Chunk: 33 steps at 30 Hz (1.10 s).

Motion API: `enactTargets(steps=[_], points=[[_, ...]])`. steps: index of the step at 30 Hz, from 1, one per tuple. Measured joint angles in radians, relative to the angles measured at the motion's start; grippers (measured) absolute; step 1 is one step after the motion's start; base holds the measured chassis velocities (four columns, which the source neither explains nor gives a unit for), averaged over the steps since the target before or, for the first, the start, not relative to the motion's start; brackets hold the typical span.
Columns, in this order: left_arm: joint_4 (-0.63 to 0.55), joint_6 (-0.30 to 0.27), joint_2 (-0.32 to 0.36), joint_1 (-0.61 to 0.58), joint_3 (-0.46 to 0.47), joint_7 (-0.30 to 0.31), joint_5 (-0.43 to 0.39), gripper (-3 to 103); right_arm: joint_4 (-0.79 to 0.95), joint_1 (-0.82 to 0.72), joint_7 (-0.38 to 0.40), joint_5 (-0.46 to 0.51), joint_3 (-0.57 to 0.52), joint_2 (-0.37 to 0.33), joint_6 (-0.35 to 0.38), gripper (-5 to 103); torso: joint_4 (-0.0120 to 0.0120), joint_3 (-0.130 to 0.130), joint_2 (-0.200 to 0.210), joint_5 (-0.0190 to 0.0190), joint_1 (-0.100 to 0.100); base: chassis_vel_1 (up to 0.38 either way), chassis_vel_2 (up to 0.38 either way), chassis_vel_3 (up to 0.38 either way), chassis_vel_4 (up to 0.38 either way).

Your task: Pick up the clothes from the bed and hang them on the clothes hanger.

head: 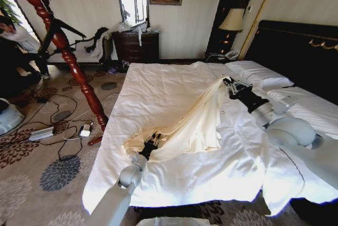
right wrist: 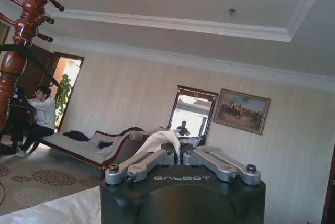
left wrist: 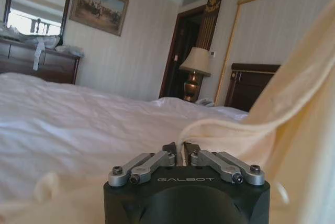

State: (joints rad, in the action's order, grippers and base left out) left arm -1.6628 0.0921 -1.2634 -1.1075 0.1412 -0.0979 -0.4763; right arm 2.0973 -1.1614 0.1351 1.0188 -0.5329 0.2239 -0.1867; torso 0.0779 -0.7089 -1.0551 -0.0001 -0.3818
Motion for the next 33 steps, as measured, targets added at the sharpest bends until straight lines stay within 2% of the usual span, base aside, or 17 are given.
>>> enactTargets(steps=[1,3,8,10,13,17,18,19,21,23,27,29,33], points=[[0.0,0.0,0.0,0.0,0.0,0.0,0.0,10,0.0,0.0,0.0,0.0,0.0,0.0,0.0,2,0.0,0.0,0.0,0.0,0.0,0.0,0.0,0.0,0.0],[0.002,-0.009,0.017,0.049,0.004,0.001,-0.024,2,-0.005,0.0,0.001,-0.002,0.0,0.001,-0.001,2,0.0001,0.0,0.0,0.0,0.0,0.0,0.0,0.0,0.0],[0.003,-0.031,0.072,0.176,0.024,0.015,-0.083,0,-0.019,0.001,0.009,-0.012,0.0,0.014,-0.006,2,-0.0002,0.0,0.0,-0.0002,0.0,0.0,0.0,0.0,0.0],[0.024,-0.04,0.133,0.315,0.031,0.025,-0.137,0,-0.031,0.005,0.015,-0.016,0.001,0.029,-0.011,2,0.0002,0.0,0.0,-0.0002,0.0,0.0,0.0,0.0,0.0],[0.054,-0.041,0.171,0.402,0.031,0.026,-0.164,0,-0.034,0.012,0.016,-0.016,0.004,0.038,-0.012,2,0.0003,0.0,0.0,0.0,0.0,0.0,0.0,0.0,0.0],[0.148,-0.048,0.247,0.64,-0.019,0.016,-0.238,0,-0.034,0.037,0.013,-0.015,0.011,0.066,-0.015,2,-0.0003,0.0,0.0,-0.0003,0.0,0.0,0.0,0.0,0.0],[0.148,-0.048,0.247,0.64,-0.019,0.016,-0.238,0,-0.034,0.037,0.013,-0.015,0.011,0.066,-0.015,2,-0.0003,0.0,0.0,-0.0003,0.0,0.0,0.0,0.0,0.0],[0.168,-0.049,0.254,0.688,-0.032,0.011,-0.252,0,-0.034,0.041,0.012,-0.015,0.013,0.073,-0.016,2,-0.0001,0.0,0.0,-0.0003,0.0,0.0,0.0,0.0,0.0],[0.243,-0.053,0.257,0.835,-0.066,-0.001,-0.298,0,-0.034,0.05,0.008,-0.019,0.016,0.098,-0.018,2,0.0004,0.0,0.0,0.0002,0.0,0.0,0.0,0.0,0.0],[0.261,-0.055,0.252,0.864,-0.071,-0.001,-0.309,0,-0.033,0.051,0.008,-0.019,0.016,0.105,-0.018,2,0.0004,0.0,0.0,0.0002,0.0,0.0,0.0,0.0,0.0],[0.335,-0.093,0.206,1.034,-0.071,0.025,-0.377,0,-0.031,0.053,-0.002,-0.032,0.022,0.142,-0.02,2,0.0,0.0,0.0,0.0,0.0,0.0,0.0,0.0,0.0],[0.335,-0.102,0.2,1.053,-0.068,0.03,-0.387,0,-0.031,0.05,-0.003,-0.035,0.022,0.145,-0.021,2,-0.0001,0.0,0.0,0.0,0.0,0.0,0.0,0.0,0.0],[0.278,-0.192,0.197,1.162,-0.046,0.083,-0.438,0,-0.022,0.027,-0.008,-0.043,0.004,0.164,-0.027,2,0.0005,0.0,0.0,0.0001,0.0,0.0,0.0,0.0,0.0]])
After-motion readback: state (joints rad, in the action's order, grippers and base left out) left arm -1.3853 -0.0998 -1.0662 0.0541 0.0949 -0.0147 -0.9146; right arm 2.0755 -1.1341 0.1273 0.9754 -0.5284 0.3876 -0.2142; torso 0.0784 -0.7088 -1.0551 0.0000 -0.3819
